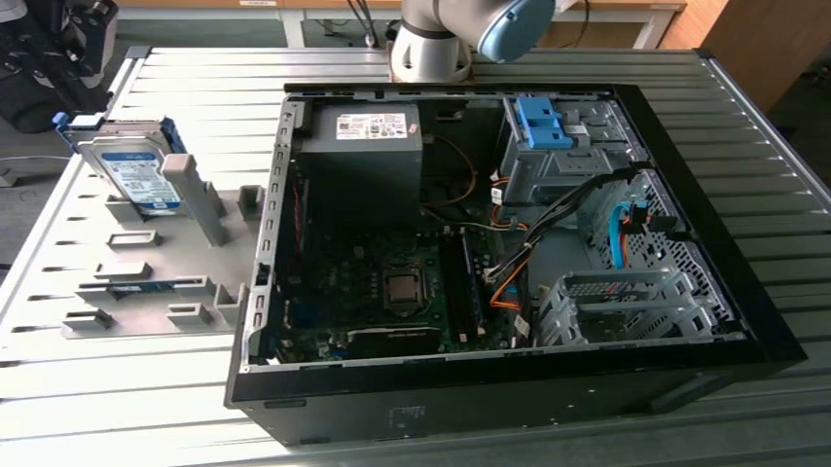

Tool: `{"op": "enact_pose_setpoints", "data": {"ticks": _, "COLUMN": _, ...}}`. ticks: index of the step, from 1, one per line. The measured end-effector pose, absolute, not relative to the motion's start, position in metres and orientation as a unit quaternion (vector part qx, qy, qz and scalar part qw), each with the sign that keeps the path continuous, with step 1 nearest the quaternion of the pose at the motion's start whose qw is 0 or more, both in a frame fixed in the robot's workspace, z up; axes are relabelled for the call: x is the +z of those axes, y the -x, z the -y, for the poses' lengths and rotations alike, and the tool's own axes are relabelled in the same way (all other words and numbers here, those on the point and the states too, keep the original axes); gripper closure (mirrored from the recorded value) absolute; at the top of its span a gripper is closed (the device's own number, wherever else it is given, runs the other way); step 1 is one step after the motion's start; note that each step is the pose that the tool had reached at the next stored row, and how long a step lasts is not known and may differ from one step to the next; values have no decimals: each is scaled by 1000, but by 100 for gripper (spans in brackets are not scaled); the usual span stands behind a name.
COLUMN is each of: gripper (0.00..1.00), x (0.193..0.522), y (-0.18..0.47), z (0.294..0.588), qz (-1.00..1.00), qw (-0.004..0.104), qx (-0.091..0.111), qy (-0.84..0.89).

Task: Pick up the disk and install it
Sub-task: 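Pick up the disk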

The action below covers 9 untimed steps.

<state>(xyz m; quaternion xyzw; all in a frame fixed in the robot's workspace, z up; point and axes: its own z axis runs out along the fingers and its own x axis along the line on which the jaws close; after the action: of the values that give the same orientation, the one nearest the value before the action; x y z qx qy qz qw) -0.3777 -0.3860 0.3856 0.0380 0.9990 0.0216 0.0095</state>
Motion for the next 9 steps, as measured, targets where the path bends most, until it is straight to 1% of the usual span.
{"op": "enact_pose_setpoints", "data": {"ticks": 4, "gripper": 76, "x": 386, "y": 378, "z": 386, "qz": -999, "qw": 9, "qx": 22, "qy": -38}}
{"op": "enact_pose_setpoints", "data": {"ticks": 6, "gripper": 89, "x": 386, "y": 378, "z": 386, "qz": -999, "qw": 9, "qx": 22, "qy": -38}}
{"op": "enact_pose_setpoints", "data": {"ticks": 9, "gripper": 89, "x": 386, "y": 378, "z": 386, "qz": -999, "qw": 9, "qx": 22, "qy": -38}}
